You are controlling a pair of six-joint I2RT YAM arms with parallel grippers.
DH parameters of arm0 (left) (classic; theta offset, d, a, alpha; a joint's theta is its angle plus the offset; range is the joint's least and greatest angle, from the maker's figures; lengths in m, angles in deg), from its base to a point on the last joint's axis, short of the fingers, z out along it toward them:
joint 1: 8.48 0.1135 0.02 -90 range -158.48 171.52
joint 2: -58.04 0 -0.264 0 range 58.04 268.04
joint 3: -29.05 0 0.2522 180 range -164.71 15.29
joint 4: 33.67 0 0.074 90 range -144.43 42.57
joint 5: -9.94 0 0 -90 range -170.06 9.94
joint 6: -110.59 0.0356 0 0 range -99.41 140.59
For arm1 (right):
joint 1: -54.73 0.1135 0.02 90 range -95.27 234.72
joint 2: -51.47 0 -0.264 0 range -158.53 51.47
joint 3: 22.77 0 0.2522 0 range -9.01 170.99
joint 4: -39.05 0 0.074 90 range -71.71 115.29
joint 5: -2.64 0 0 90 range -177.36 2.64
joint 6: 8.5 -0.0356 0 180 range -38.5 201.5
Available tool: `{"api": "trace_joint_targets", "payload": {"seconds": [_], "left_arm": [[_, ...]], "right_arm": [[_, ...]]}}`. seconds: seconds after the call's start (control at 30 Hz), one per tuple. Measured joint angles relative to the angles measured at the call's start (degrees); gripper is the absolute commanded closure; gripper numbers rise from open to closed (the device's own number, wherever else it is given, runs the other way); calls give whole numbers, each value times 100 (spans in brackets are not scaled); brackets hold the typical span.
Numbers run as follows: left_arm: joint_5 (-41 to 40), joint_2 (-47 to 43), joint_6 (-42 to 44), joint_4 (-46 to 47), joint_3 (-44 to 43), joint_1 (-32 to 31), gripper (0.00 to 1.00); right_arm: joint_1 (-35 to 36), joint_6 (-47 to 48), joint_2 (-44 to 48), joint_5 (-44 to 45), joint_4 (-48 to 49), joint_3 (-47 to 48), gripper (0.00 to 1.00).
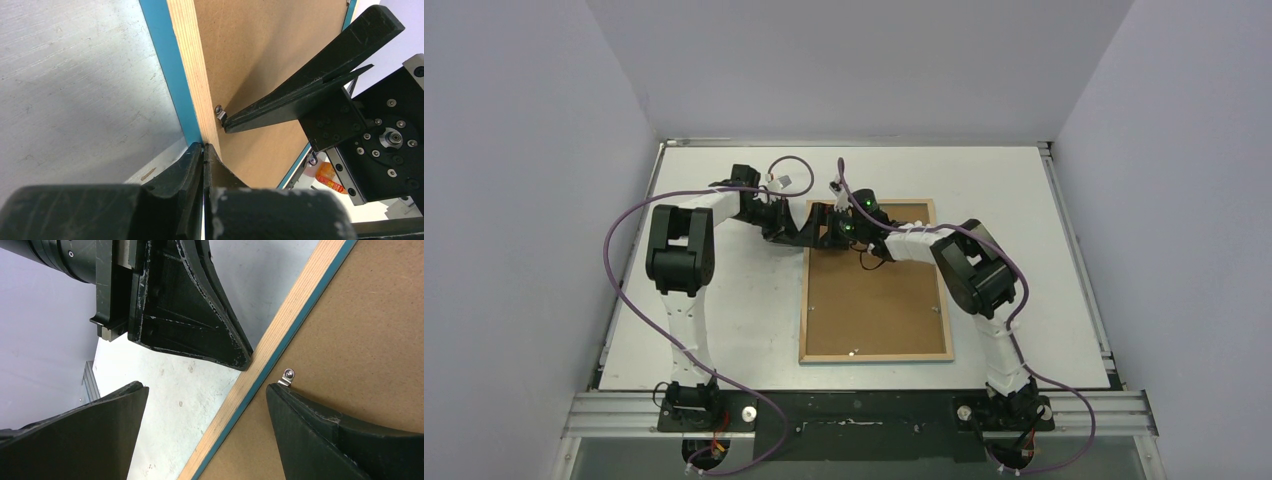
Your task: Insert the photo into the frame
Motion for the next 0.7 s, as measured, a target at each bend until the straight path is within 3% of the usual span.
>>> {"api": "trace_joint_targets", "payload": {"seconds": [0.7], "left_arm": [[9,0,-55,48,31,0,100]], "right_arm": [[-170,-52,236,-293,116,-111,5]]}}
